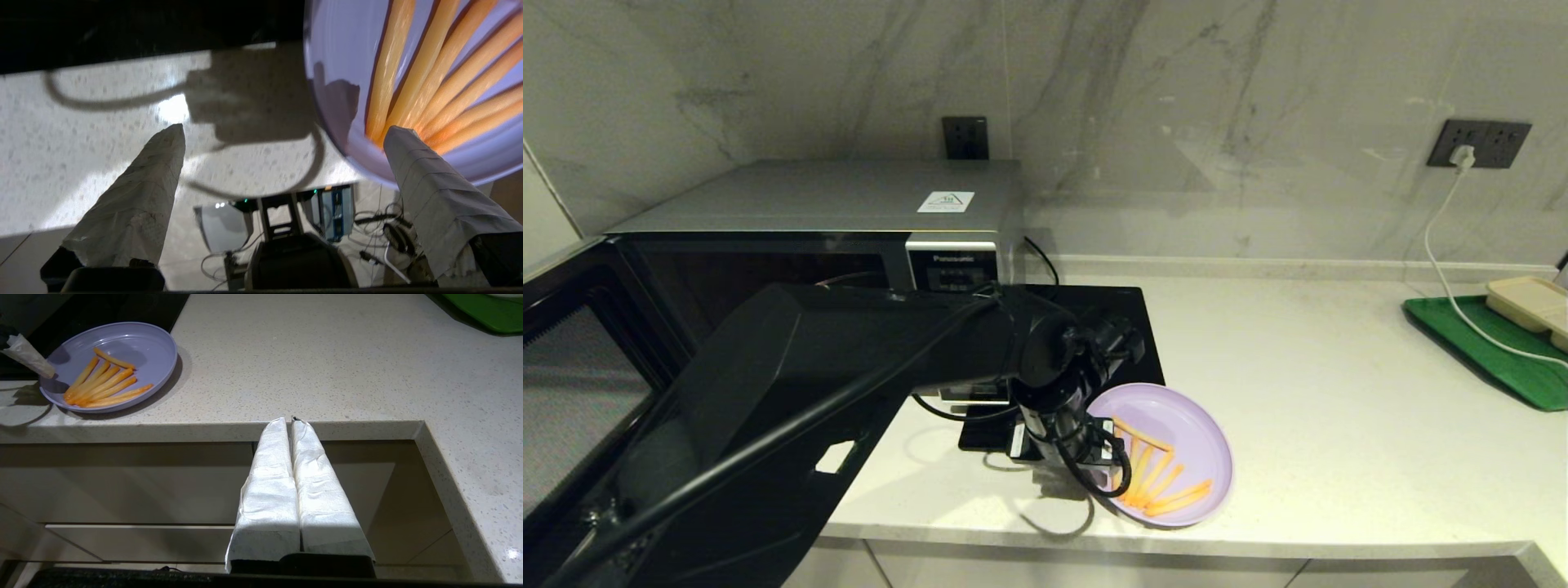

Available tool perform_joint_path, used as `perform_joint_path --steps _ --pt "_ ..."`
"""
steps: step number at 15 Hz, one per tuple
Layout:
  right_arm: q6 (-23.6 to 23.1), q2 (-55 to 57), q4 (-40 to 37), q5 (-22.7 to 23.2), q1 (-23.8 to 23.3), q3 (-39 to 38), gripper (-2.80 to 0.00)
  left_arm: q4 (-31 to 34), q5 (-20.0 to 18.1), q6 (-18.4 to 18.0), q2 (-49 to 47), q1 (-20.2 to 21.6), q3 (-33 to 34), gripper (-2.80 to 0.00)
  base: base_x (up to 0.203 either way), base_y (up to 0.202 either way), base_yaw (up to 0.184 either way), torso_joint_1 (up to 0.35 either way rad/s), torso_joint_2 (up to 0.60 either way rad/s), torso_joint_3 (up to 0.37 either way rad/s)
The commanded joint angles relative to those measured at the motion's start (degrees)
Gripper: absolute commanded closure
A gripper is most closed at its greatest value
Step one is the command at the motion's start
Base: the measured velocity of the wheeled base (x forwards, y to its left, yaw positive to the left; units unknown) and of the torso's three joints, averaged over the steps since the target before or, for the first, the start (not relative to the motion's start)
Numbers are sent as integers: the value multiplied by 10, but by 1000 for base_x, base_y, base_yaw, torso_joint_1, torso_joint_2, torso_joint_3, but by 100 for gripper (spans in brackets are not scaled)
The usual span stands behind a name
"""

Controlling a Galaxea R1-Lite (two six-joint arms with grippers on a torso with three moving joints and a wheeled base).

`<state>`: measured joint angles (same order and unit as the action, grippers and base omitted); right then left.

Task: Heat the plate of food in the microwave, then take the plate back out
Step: Put the plate in the microwave oven

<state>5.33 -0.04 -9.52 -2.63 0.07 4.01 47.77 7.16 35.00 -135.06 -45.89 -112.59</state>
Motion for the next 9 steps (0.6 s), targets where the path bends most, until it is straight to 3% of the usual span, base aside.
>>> perform_joint_path --steps 1,9 --pt "0 0 -1 0 0 -1 0 -20 4 2 -9 1 0 -280 0 0 0 0 0 0" --pt "0 0 1 0 0 -1 0 -33 29 -3 -42 18 0 -280 0 0 0 0 0 0"
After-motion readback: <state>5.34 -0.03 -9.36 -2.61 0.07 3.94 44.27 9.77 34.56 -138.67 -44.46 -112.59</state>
